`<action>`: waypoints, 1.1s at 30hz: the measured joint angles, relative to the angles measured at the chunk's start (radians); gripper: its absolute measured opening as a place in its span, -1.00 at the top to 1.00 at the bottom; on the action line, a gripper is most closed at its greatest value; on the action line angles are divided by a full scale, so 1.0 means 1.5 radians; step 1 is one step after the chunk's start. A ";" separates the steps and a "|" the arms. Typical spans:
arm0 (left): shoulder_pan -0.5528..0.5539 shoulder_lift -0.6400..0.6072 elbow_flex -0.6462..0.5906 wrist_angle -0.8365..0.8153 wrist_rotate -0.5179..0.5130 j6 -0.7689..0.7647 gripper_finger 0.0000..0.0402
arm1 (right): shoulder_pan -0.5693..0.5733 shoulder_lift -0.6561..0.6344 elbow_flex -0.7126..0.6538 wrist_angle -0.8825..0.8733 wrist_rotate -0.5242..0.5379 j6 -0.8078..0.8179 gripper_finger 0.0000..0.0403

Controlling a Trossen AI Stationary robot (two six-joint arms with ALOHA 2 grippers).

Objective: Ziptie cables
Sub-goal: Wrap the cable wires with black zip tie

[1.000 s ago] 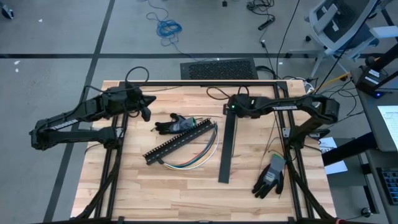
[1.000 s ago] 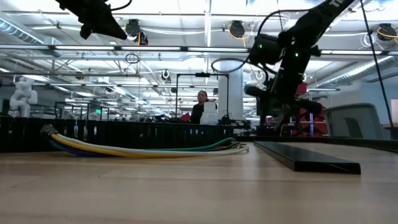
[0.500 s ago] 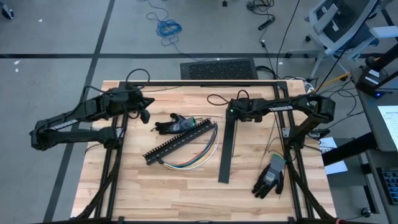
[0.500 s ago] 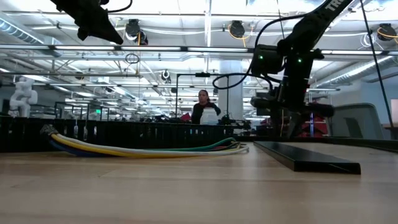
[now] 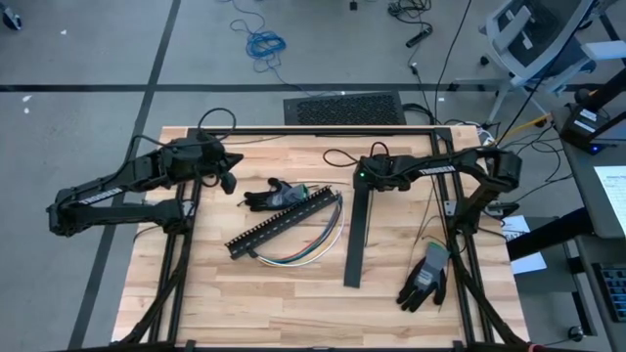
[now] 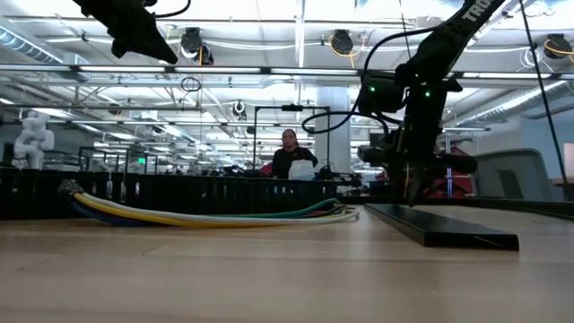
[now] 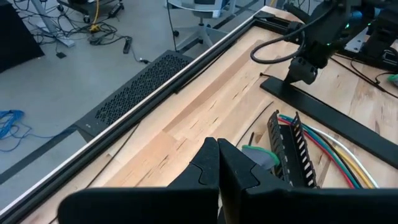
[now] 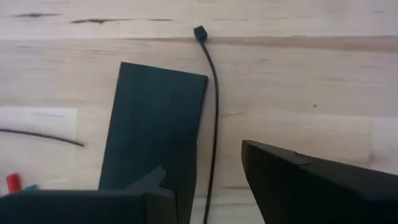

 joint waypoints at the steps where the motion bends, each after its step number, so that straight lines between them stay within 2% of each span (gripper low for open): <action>1: 0.000 0.000 0.000 0.000 0.000 0.000 1.00 | 0.000 0.005 0.000 0.005 0.001 -0.002 0.40; 15: 0.000 0.000 0.000 -0.002 0.000 0.000 1.00 | -0.004 0.016 -0.001 -0.005 -0.003 -0.027 0.42; 18: 0.000 0.000 0.000 -0.003 0.000 0.000 1.00 | -0.004 0.025 -0.001 -0.010 0.006 -0.034 0.56; 23: 0.000 0.000 0.000 -0.013 0.000 0.000 1.00 | -0.005 0.045 0.000 -0.018 0.009 -0.068 0.95; 28: 0.000 0.000 0.000 -0.008 0.000 0.000 1.00 | -0.006 0.038 -0.002 -0.017 0.000 -0.093 0.99; 33: 0.000 0.000 0.000 0.008 0.000 -0.002 1.00 | -0.001 -0.028 -0.010 -0.001 -0.017 -0.111 1.00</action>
